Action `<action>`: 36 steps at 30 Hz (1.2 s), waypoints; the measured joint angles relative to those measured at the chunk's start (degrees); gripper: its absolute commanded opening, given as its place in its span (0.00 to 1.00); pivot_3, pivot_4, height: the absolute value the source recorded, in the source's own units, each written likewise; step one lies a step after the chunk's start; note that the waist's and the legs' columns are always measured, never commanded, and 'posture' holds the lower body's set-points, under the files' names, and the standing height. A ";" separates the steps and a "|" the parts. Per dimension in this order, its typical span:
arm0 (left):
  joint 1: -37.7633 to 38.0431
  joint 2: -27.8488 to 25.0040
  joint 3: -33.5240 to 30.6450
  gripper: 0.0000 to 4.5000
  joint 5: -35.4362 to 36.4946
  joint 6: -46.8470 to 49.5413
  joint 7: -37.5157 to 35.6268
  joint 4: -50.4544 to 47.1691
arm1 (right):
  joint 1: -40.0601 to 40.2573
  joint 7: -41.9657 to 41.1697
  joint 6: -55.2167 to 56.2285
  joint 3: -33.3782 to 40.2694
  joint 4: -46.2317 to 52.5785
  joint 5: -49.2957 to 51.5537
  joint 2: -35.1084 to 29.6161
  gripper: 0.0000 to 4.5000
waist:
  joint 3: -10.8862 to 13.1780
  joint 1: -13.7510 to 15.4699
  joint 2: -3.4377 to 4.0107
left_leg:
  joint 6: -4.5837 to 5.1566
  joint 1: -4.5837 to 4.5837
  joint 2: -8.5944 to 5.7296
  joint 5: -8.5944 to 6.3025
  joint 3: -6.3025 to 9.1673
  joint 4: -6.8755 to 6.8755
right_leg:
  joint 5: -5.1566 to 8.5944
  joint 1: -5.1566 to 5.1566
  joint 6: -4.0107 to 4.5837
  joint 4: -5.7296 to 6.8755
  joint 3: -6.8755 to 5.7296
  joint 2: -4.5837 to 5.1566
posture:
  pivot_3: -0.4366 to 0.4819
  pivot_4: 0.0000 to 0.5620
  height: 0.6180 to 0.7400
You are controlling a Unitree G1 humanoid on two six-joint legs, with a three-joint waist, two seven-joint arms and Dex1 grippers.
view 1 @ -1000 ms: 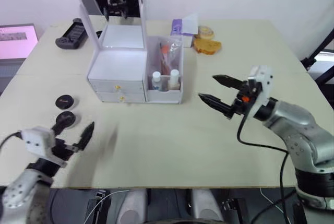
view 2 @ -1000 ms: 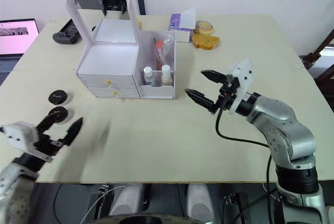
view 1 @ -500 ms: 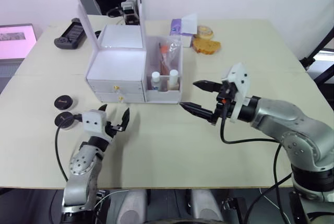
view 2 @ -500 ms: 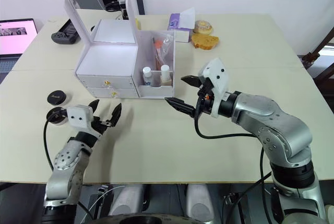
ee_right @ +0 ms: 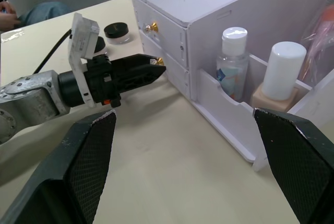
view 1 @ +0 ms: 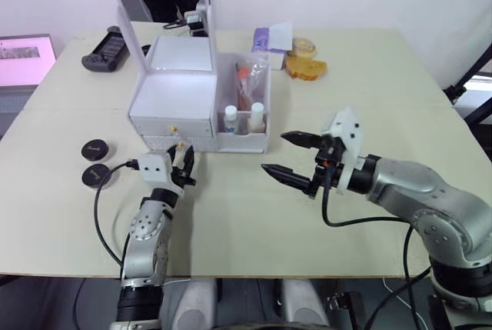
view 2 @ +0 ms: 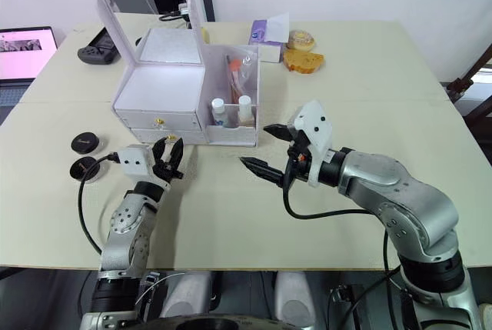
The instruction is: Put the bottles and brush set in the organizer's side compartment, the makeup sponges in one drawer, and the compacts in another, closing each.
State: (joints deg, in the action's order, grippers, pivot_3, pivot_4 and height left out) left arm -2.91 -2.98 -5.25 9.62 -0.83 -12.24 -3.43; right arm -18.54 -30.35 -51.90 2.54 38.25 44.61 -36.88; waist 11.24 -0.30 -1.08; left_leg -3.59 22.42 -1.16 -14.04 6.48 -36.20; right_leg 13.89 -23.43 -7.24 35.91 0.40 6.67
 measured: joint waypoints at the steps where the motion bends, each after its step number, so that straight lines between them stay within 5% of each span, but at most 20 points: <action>1: -0.02 -0.03 -0.01 0.47 -0.08 -0.04 0.02 0.03 | 0.10 -0.10 0.10 0.00 0.00 -0.03 -0.11 1.00 | 0.00 0.00 0.00 | 0.00 0.00 0.00 0.00 0.00 0.00 | 0.00 0.00 0.00 0.00 0.00 0.00 | 0.48 0.27 1.00; 3: -0.04 -0.05 -0.02 0.47 -0.15 -0.12 0.09 0.09 | 0.17 -0.36 0.43 0.00 0.00 -0.12 -0.21 1.00 | 0.00 0.00 0.00 | 0.00 0.00 0.00 0.00 0.00 0.00 | 0.00 0.00 0.00 0.00 0.00 0.00 | 0.48 0.27 1.00; 8: -0.08 -0.08 -0.35 0.07 -0.13 -0.62 0.53 0.46 | 0.48 -0.45 1.09 -0.02 0.00 -0.55 -0.31 1.00 | 0.00 0.04 0.00 | 0.00 0.00 0.00 0.00 0.00 0.01 | 0.00 0.00 0.00 -0.02 0.00 0.00 | 0.48 0.27 1.00; 15: 0.71 0.14 0.04 0.06 -0.18 -0.64 0.77 -0.22 | -0.22 -0.47 1.13 -0.52 -0.06 -0.78 -0.30 1.00 | 0.00 0.89 0.00 | 0.00 0.02 0.00 0.00 0.00 0.04 | 0.00 0.01 0.00 -0.11 0.00 0.00 | 0.48 0.27 1.00; 36: 20.47 -1.57 3.67 0.06 2.71 7.86 0.18 -22.78 | -3.98 -1.64 1.13 -3.28 -2.53 -0.61 0.77 1.00 | 0.00 1.08 0.00 | 0.08 0.16 0.01 -0.05 0.00 0.11 | 0.06 0.04 0.13 -0.54 -0.05 0.01 | 0.48 0.27 1.00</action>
State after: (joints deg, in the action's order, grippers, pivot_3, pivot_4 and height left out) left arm 17.56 -4.55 -1.58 12.33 7.04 -12.05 -26.21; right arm -22.52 -32.00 -50.77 -0.74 35.71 44.00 -36.12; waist 11.24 0.78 -1.07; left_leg -3.52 22.58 -1.16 -14.09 6.47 -36.09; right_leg 13.95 -23.39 -7.11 35.37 0.35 6.68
